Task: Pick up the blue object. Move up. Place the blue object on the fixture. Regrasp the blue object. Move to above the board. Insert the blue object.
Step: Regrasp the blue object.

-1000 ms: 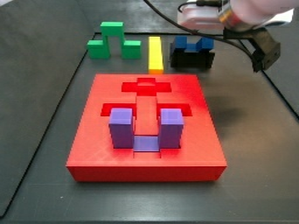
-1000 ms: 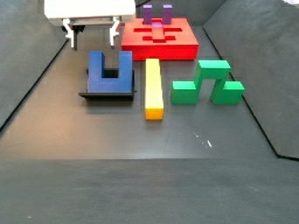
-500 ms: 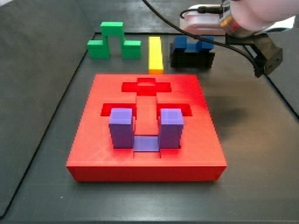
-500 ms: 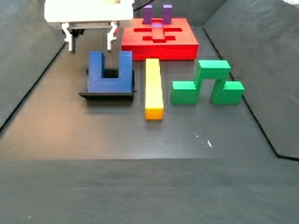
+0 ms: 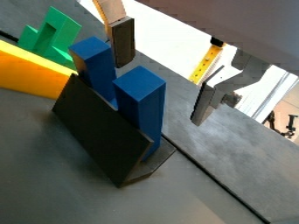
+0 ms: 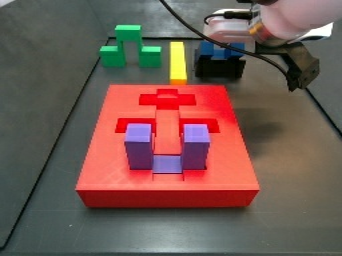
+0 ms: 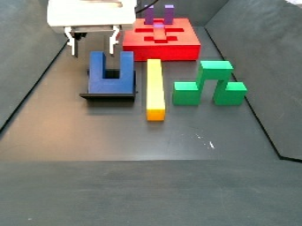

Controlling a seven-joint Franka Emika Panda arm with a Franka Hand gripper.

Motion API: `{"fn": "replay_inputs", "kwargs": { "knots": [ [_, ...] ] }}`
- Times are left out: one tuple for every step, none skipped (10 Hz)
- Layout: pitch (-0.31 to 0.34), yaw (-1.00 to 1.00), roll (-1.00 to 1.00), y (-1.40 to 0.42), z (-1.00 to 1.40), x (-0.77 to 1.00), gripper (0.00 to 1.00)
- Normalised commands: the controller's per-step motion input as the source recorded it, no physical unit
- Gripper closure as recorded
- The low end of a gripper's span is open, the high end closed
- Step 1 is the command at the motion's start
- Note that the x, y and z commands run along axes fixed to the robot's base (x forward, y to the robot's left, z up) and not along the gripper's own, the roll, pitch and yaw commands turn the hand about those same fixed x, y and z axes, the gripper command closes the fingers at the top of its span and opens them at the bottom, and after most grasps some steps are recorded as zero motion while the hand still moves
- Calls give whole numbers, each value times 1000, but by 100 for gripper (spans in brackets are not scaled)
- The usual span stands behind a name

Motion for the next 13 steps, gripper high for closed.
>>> {"fn": "replay_inputs", "kwargs": {
  "knots": [
    [0, 0, 37, 0, -257, 0, 0],
    [0, 0, 183, 0, -323, 0, 0],
    [0, 0, 31, 0, -194, 0, 0],
    [0, 0, 14, 0, -154, 0, 0],
    [0, 0, 0, 0, 0, 0, 0],
    [0, 0, 0, 0, 0, 0, 100],
    [0, 0, 0, 0, 0, 0, 100],
    [0, 0, 0, 0, 0, 0, 100],
    [0, 0, 0, 0, 0, 0, 100],
    [0, 0, 0, 0, 0, 0, 100],
    [0, 0, 0, 0, 0, 0, 100],
    [0, 0, 0, 0, 0, 0, 100],
    [0, 0, 0, 0, 0, 0, 100]
  ]
}}
